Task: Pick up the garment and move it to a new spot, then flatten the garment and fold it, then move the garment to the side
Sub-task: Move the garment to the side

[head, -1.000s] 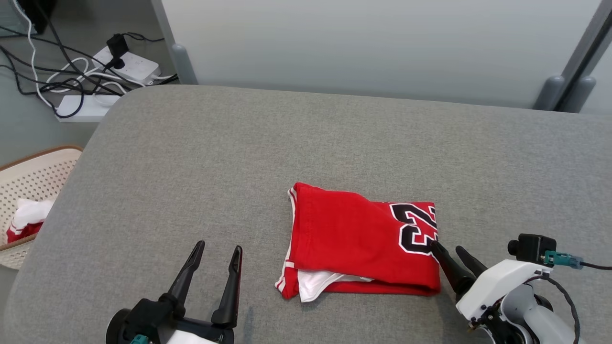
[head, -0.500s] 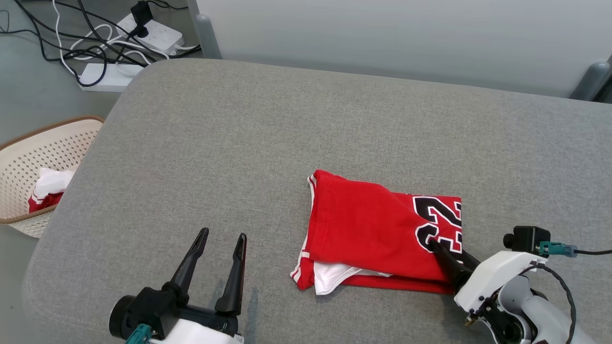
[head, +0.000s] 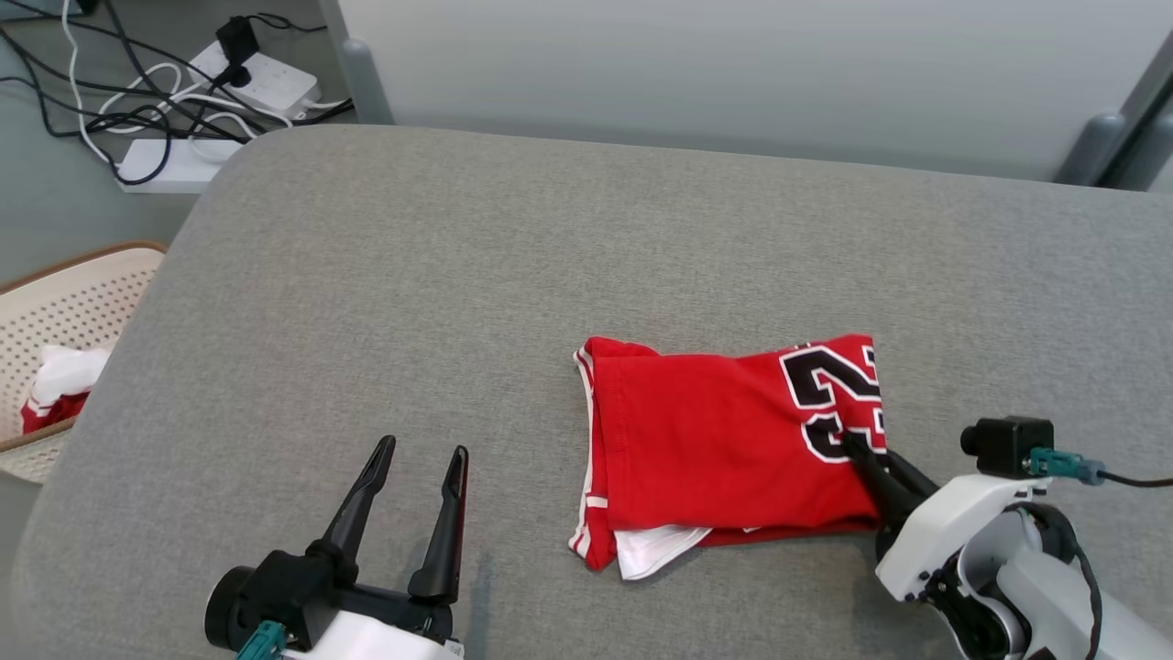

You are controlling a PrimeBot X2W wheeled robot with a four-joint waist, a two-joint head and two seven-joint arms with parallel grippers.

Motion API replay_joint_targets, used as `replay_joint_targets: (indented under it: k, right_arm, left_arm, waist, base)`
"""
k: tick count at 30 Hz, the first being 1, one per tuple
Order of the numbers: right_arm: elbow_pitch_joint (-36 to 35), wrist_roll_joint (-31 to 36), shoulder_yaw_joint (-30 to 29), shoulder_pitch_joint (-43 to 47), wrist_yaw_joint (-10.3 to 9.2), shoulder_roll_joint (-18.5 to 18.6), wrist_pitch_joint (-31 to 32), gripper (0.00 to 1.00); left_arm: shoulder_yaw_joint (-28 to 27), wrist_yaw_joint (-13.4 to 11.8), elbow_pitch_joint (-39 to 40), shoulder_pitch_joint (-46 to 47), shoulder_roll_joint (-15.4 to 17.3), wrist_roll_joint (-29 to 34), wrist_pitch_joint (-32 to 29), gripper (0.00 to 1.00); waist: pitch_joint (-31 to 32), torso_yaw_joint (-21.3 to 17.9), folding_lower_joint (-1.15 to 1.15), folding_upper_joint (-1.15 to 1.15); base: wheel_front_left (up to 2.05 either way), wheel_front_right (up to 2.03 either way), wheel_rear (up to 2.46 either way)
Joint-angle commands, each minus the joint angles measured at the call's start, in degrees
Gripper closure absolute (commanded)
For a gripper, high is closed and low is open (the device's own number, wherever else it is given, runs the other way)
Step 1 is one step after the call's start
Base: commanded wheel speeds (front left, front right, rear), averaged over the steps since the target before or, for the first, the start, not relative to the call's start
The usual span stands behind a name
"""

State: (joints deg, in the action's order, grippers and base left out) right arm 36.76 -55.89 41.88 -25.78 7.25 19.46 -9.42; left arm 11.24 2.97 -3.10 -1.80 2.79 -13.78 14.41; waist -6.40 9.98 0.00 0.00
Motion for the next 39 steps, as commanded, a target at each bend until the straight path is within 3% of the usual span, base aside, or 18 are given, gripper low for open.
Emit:
replay_joint_targets:
  k: [1, 8, 29, 39]
  right_arm:
    - [-1.4, 0.7, 0.7, -1.3, 0.24, 1.0, -1.2, 1.00]
    - [-2.1, 2.6, 1.4, -2.7, 0.24, 1.5, -2.4, 1.00]
    - [-2.8, 3.7, 2.5, -1.4, 0.24, -0.1, -3.3, 1.00]
    - [-3.4, 4.7, 2.6, -4.0, 0.24, -0.1, -3.5, 1.00]
  left_arm:
    - [-1.9, -0.2, 1.7, 2.5, 0.1, 0.1, 0.6, 0.00]
    - [-1.9, 0.3, 1.7, 2.9, 0.1, 0.4, 0.6, 0.00]
    - [-1.4, 1.2, 0.7, 3.4, 0.1, 1.8, 0.6, 0.00]
    - [-1.6, 1.9, 1.0, 4.1, 0.1, 3.1, 0.6, 0.00]
  waist:
    - [0.1, -0.6, 0.00, 0.00]
    - [-0.1, -5.1, 0.00, 0.00]
    - [1.6, -24.0, 0.00, 0.00]
    - [-0.4, -29.9, 0.00, 0.00]
  base:
    - [0.00, 0.00, 0.00]
    - [0.00, 0.00, 0.00]
    - [0.00, 0.00, 0.00]
    - [0.00, 0.00, 0.00]
